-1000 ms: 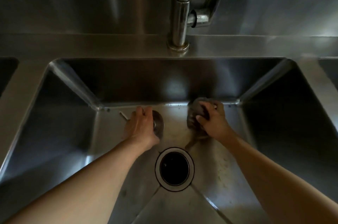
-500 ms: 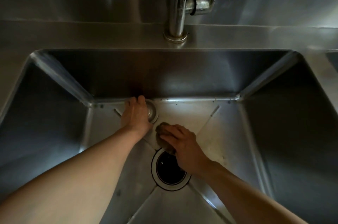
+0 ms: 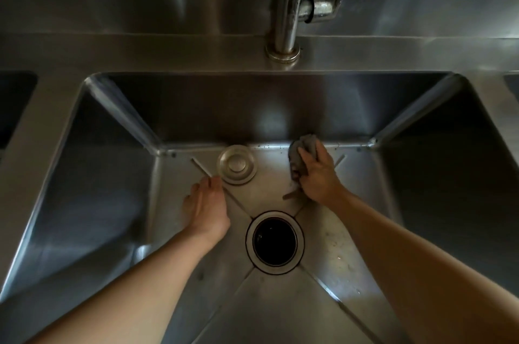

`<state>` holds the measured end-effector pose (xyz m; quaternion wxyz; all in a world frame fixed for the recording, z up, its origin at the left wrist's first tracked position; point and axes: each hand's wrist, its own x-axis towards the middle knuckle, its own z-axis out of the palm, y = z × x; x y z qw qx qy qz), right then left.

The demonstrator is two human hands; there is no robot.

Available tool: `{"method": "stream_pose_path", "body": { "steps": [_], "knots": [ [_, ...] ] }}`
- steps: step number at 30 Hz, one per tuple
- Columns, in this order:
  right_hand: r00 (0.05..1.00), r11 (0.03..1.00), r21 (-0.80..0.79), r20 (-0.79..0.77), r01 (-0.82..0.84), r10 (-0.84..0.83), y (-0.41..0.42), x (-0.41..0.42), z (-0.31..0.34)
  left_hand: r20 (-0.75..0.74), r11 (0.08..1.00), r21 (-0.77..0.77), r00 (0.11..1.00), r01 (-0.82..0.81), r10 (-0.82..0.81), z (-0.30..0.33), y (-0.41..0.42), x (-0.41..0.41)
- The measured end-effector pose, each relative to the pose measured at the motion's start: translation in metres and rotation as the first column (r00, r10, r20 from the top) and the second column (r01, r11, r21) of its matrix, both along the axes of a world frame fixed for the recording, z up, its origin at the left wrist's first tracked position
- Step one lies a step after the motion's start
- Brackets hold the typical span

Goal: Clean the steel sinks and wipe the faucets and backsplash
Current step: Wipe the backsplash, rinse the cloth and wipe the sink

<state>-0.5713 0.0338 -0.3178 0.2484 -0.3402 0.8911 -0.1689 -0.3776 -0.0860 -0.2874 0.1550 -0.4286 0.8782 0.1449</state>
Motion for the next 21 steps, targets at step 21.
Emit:
{"method": "stream_pose_path", "body": {
  "steps": [21],
  "knots": [
    [0.983, 0.991, 0.103, -0.171, 0.08, -0.062, 0.08, -0.064, -0.021, 0.148, 0.99, 0.098, 0.982, 0.1, -0.114, -0.003, 0.031, 0.01]
  ]
}}
